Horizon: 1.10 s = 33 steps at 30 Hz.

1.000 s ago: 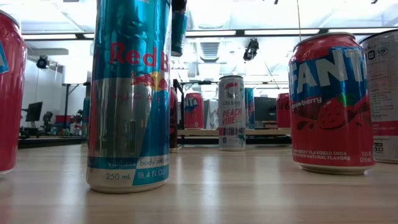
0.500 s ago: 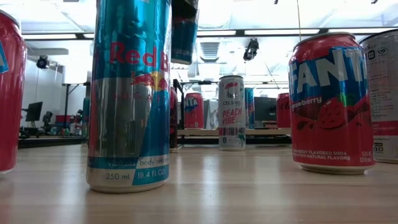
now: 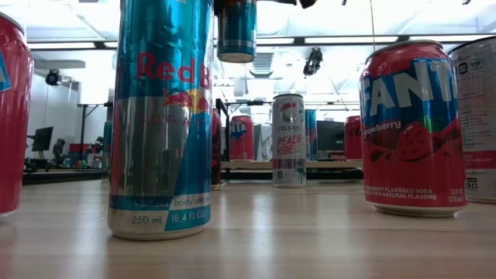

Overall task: Place canned beverage on shelf
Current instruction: Put the blue soda can on the shelf

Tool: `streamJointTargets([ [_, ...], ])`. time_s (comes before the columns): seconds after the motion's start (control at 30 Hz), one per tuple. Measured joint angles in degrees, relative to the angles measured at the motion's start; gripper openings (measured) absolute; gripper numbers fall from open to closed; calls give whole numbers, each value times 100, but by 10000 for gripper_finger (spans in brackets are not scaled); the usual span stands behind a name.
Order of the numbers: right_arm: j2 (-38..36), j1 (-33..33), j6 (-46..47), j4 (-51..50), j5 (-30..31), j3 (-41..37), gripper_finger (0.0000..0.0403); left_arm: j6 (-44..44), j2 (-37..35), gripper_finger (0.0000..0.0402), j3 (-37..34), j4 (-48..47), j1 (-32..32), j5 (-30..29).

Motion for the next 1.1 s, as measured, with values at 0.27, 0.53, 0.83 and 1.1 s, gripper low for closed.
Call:
streamJointTargets([
  [0.27, 4, -74, 123, 31, -408, -1, 353, -1, 71, 204, 0, 37, -7, 42],
  [0.53, -5, -92, 201, 36, -468, -1, 218, 37, 71, 244, 0, 39, 2, -9],
  [0.83, -239, -140, 66, -446, -494, 233, 215, 366, -23, 258, 16, 88, 1, -3],
  [1.1, -269, -328, -12, -1616, -476, 1122, 216, 1052, -461, 260, 15, -4, 12, -223],
])
